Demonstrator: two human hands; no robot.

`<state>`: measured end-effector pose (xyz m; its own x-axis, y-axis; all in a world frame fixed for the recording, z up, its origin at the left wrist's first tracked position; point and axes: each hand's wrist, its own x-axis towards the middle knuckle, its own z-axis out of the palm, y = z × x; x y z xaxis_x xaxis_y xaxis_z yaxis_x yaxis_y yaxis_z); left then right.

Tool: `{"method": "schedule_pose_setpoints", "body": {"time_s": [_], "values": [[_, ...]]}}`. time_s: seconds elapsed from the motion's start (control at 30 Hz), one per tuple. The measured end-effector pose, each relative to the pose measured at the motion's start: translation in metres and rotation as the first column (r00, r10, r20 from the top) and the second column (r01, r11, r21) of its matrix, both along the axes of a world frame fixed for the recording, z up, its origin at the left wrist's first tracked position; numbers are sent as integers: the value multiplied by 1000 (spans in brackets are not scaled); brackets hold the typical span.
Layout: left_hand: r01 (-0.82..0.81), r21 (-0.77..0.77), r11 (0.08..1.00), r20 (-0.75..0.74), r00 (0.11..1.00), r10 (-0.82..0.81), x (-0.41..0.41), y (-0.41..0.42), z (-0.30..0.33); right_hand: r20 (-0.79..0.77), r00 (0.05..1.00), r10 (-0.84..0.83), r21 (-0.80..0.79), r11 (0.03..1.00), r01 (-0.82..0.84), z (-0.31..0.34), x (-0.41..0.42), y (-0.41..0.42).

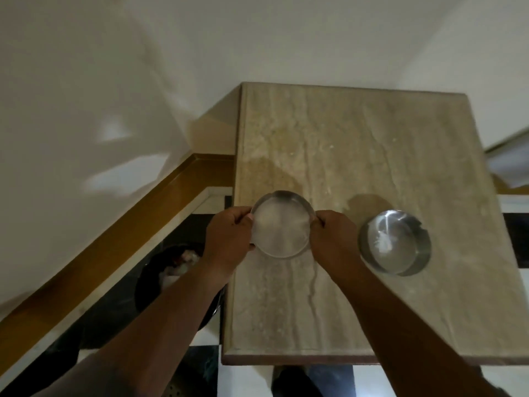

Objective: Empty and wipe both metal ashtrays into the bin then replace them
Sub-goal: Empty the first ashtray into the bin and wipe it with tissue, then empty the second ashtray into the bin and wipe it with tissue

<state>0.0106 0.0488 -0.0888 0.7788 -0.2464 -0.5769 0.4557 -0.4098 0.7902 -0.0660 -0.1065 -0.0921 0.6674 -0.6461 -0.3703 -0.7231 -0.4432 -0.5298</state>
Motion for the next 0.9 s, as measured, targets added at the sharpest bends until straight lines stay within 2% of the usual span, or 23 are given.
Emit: {"method": "schedule_pose_setpoints", "body": {"time_s": [0.37,0.57,0.67,0.73,0.8,0.9], "values": [[13,95,995,-20,1000,-11,0,-37,-8,-90,995,45,0,999,-45,-21,-3,-26],[89,165,982,-44,996,-83,-1,-35,-10,-115,992,48,20,999,-46,-24,-3,-25],[137,372,918,213,950,-228,-1,-39,-3,-68,998,12,37,999,-10,-9,-2,-26],[140,368,919,369,886,-283,-7,-54,12,7,999,-42,20,999,42,8,-2,-38],[194,303,933,383,871,-306,-18,-79,25,67,994,-81,-10,997,81,27,-4,-57],[286,255,924,237,908,-346,-39,-124,40,58,990,-127,-52,990,130,42,-15,-93]]}}
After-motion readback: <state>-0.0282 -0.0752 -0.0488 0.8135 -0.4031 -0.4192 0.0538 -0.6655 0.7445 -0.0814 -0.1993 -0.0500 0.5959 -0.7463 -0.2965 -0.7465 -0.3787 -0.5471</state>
